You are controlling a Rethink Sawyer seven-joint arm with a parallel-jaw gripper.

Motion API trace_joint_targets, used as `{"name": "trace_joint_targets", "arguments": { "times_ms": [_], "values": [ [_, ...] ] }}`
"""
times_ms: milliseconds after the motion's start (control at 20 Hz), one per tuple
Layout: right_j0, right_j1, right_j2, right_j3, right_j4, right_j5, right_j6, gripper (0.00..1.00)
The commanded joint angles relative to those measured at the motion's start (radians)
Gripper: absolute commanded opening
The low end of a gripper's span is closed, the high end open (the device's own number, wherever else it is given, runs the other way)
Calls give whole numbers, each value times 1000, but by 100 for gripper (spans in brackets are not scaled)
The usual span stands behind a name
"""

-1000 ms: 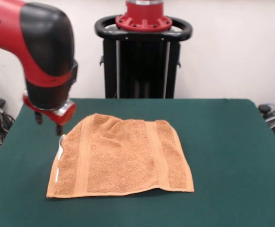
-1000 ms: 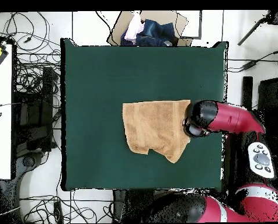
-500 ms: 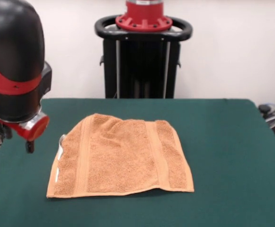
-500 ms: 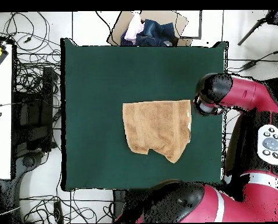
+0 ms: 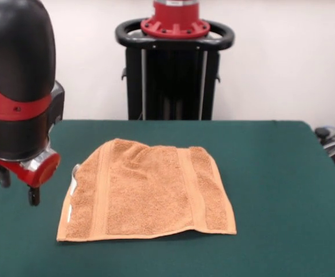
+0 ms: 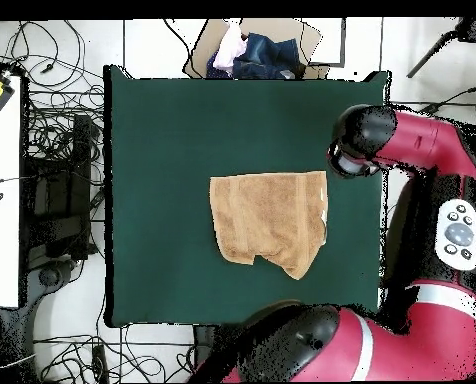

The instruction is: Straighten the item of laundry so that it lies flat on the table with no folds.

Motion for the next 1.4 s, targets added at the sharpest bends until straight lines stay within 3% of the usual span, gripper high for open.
{"name": "trace_joint_targets", "arguments": {
  "times_ms": [50, 250, 700, 1400],
  "values": [
    [89, 106, 81, -117, 62, 150, 81, 100],
    [109, 116, 54, -115, 64, 162, 83, 100],
    [96, 18, 18, 123, 45, 15, 0, 100],
    [216, 148, 31, -95, 100, 133, 183, 100]
  ]
}}
